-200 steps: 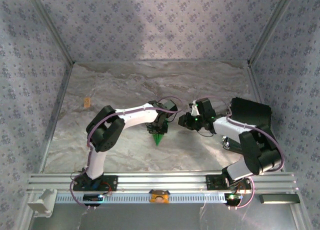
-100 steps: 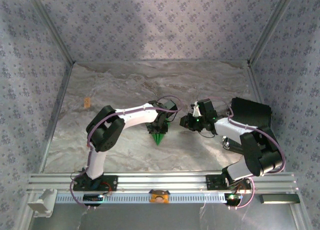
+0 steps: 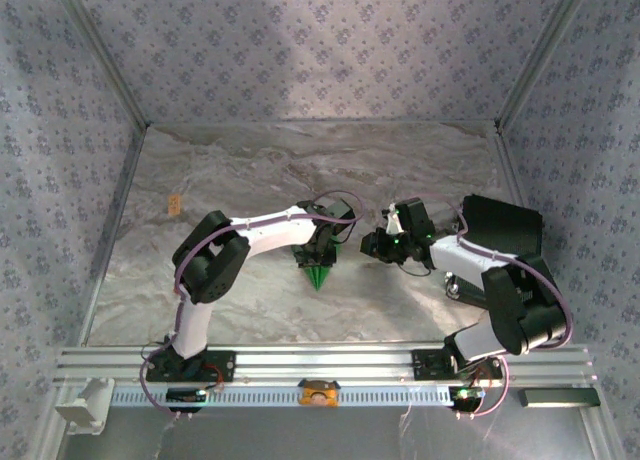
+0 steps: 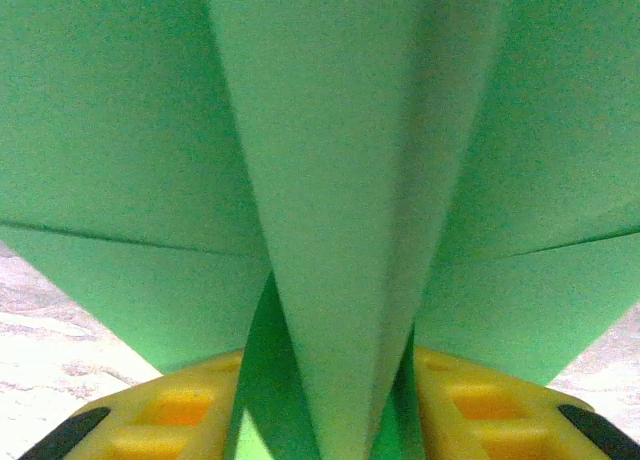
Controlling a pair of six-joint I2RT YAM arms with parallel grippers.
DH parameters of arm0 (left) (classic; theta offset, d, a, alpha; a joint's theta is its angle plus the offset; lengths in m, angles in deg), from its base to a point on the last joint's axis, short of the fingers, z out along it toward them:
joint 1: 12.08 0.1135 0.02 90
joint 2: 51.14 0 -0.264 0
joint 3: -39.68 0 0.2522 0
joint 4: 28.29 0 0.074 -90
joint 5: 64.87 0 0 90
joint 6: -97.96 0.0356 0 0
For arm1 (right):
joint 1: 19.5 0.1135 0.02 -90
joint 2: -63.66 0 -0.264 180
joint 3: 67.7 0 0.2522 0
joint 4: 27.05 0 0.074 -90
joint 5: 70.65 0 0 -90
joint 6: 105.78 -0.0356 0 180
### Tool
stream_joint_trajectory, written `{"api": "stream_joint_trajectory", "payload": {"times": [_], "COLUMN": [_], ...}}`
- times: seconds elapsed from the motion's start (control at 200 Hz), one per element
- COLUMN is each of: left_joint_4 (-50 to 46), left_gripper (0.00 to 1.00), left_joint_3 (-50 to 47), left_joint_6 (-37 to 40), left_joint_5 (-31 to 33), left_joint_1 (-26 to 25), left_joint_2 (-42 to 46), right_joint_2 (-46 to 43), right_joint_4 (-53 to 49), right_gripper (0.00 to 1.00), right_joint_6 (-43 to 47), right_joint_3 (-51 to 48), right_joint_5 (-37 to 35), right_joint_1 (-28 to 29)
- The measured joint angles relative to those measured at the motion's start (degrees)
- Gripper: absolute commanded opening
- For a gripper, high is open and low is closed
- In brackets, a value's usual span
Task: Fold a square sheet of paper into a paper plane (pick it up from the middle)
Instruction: Turn over a paper plane at the center of the table.
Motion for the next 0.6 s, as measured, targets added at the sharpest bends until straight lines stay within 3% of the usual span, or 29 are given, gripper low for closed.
{"api": "stream_joint_trajectory", "payload": {"times": [0.6], "left_joint_4": [-1.33], "left_gripper": [0.43], "left_joint_3": [1.49], "left_joint_6": [0.28], "left_joint_5": [1.07], "left_joint_1": [0.00], "left_joint_2": [2.08], "right_joint_2": [-2.47], "right_joint_4": [-3.19], "right_gripper": [0.24], "right_joint_6": [0.39], "right_joint_3": [1.29], "right_joint_5": [-0.61], "right_joint_1": [-2.67]}}
